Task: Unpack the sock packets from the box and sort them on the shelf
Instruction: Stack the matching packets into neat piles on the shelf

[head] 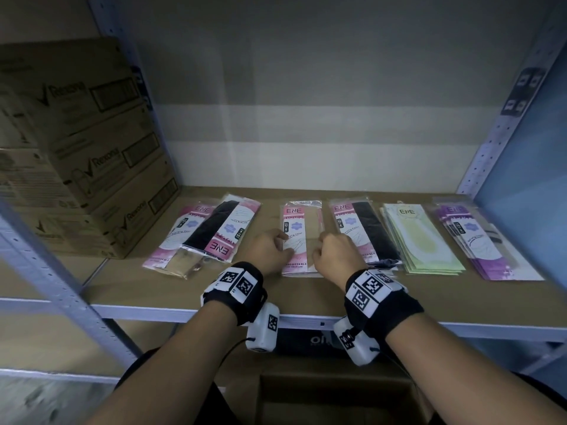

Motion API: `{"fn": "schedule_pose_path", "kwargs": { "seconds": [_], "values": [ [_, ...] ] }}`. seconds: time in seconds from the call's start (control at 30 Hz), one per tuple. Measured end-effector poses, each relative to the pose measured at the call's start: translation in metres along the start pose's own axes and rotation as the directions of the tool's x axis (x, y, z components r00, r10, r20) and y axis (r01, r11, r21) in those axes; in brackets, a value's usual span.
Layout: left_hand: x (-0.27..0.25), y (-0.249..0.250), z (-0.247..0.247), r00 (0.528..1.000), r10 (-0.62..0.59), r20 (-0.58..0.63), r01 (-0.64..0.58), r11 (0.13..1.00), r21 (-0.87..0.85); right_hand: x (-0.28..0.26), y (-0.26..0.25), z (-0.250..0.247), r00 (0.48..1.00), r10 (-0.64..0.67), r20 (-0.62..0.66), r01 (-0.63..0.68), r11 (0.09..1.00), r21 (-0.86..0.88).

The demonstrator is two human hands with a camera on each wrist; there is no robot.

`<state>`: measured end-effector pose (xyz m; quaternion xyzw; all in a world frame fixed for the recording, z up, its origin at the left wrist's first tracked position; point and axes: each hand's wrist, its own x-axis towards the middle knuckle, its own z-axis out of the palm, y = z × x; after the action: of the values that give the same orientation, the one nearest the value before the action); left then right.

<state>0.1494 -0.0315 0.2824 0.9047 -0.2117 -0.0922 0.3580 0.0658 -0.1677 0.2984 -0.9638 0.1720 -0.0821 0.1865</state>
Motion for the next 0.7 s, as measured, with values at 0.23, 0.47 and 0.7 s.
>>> {"fn": "schedule_pose_path", "kwargs": {
  "seconds": [0.23, 0.47, 0.7],
  "values": [
    [-0.012, -0.008, -0.043, 0.988, 0.014, -0.155, -0.013, 1.000, 0.011, -0.006, -0.024, -0.009, 0.995, -0.090, -0.043, 0.089, 0.996, -0.025],
    [-0.039, -0.060, -0.104, 0.953, -0.108, -0.283, 0.115, 0.993, 0.007, 0.003, -0.088, 0.007, 0.977, -0.052, 0.205, 0.019, 0.987, 0.160],
    [-0.053, -0.119, -0.150, 0.909, -0.299, -0.291, 0.304, 0.952, -0.029, 0.023, -0.146, 0.033, 0.925, -0.040, 0.379, -0.031, 0.983, 0.179]
  ]
}}
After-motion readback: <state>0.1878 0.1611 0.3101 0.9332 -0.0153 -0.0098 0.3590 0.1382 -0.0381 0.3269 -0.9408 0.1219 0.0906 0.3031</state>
